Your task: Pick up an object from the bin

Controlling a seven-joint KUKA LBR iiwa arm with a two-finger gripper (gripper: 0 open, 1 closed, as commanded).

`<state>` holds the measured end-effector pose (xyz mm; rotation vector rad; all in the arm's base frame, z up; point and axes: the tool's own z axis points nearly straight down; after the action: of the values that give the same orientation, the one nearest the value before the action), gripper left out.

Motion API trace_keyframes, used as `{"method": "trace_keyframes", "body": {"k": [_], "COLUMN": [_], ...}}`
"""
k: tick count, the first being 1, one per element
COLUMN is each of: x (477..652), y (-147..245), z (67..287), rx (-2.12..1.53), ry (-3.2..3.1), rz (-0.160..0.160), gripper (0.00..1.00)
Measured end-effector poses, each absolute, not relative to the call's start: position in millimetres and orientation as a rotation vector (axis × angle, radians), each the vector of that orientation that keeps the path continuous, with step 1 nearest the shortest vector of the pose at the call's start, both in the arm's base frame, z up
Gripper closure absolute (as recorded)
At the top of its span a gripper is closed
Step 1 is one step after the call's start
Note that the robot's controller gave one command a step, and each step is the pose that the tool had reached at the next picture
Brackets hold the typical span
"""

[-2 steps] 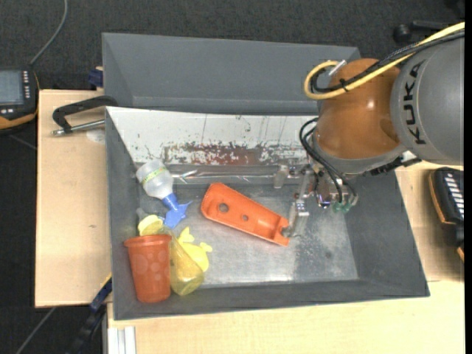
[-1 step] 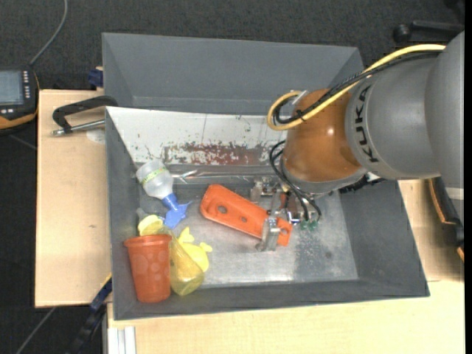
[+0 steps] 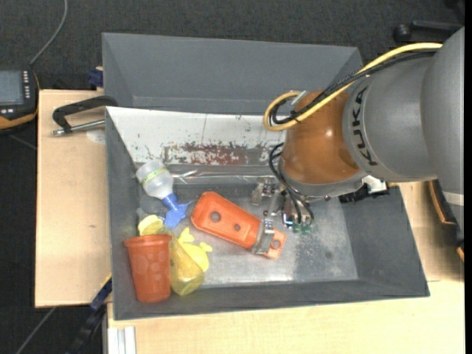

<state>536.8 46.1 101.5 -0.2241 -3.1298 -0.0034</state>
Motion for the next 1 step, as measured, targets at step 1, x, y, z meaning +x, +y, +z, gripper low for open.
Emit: {"method": "trace_keyframes", "body": {"k": [1], "x": [550.3], "y": [68.7], "z": [104.5], "rx": [-0.256], "ry": [-3.138], "rz": [-0.007], "gripper": [0.00]}}
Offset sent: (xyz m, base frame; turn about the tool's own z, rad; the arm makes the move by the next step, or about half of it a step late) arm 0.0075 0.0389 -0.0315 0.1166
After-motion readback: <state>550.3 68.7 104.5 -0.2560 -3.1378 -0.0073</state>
